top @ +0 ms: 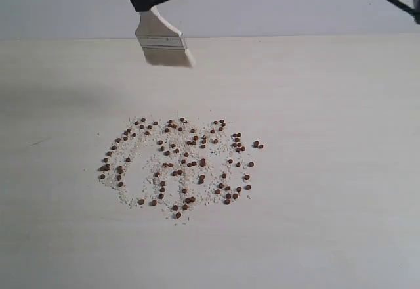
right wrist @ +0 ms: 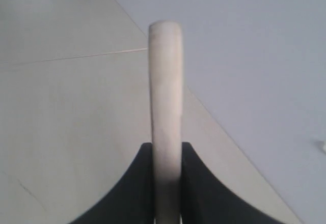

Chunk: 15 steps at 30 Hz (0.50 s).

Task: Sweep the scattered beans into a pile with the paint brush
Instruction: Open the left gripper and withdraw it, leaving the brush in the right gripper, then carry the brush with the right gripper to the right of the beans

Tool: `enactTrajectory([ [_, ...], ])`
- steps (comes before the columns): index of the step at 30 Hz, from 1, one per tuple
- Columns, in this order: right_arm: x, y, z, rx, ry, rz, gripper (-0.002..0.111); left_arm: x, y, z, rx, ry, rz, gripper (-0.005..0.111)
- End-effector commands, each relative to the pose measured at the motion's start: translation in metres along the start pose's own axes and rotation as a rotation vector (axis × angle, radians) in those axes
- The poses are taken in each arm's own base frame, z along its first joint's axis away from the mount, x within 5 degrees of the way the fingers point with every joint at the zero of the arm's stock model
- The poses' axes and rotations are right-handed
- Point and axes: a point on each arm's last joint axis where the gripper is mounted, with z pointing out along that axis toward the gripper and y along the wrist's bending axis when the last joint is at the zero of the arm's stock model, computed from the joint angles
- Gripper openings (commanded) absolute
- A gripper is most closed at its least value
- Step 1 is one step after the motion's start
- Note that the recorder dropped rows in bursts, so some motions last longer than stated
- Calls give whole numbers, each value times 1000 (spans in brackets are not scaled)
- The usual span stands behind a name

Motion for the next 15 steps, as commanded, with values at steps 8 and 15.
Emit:
enactTrajectory([
  [8, -33, 28, -47, -160, -16, 99, 0, 56, -23, -45, -217, 102, 66, 0],
  [15, -27, 34, -81, 4, 36, 134, 0, 73, -44, -94, -452, 77, 5, 0],
])
